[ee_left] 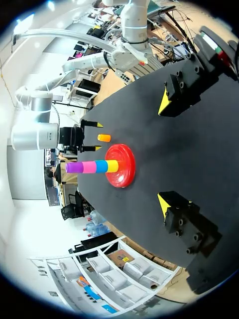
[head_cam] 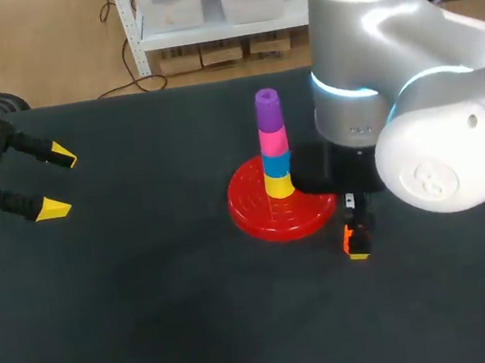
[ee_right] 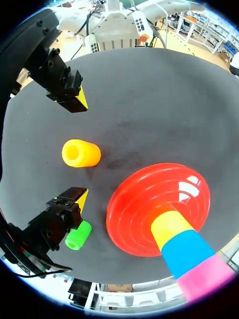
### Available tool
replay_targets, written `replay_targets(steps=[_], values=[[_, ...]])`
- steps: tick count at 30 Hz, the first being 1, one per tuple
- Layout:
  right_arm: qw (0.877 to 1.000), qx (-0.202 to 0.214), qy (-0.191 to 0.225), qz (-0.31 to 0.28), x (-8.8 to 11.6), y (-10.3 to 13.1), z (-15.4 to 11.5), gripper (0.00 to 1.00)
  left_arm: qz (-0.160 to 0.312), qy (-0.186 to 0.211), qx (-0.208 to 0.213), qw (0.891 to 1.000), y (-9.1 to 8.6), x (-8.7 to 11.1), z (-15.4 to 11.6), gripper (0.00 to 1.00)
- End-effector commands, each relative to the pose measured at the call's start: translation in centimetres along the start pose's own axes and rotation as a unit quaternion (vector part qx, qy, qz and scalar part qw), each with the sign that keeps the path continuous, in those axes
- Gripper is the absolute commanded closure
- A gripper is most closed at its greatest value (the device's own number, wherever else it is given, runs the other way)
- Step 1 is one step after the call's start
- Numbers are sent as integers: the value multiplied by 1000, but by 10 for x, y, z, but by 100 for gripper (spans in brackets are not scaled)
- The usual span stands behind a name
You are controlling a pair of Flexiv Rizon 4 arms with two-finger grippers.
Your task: Pick up and stack the cylinders on the red base in this order: pink,purple,orange,green
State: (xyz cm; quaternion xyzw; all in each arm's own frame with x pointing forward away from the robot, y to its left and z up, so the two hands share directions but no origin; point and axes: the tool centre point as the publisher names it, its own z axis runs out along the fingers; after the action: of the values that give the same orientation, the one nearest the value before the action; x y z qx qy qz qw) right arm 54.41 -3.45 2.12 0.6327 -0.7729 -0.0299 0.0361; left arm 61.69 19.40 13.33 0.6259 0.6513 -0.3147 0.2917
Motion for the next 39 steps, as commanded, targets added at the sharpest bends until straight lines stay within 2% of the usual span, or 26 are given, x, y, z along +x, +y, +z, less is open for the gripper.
replay_targets(steps=[1, 14, 15, 16, 17, 18, 39], values=[[1000, 4, 0, 0, -2, 1, 3, 0, 2, -2, -1, 1000, -1, 1, 0, 0], [1000, 3, 3, 0, -4, -1, 6, 0, 2, -2, -1, 1000, -1, 1, 0, 0], [1000, 3, 4, 0, -4, -1, 7, 3, 2, -2, -1, 1000, -1, 1, 0, 0], [1000, 6, 5, 1, -4, -1, 7, 56, 2, -2, -1, 1000, -1, 1, 0, 0], [1000, 3, 5, 1, -4, -1, 8, 86, 2, -2, -1, 1000, -1, 1, 0, 0], [1000, 3, 5, 1, -4, -1, 8, 100, 2, -2, -1, 1000, -1, 1, 0, 0], [1000, -10, 11, -1, -4, -2, 4, 100, 2, -2, -1, 1000, -1, 1, 0, 0]])
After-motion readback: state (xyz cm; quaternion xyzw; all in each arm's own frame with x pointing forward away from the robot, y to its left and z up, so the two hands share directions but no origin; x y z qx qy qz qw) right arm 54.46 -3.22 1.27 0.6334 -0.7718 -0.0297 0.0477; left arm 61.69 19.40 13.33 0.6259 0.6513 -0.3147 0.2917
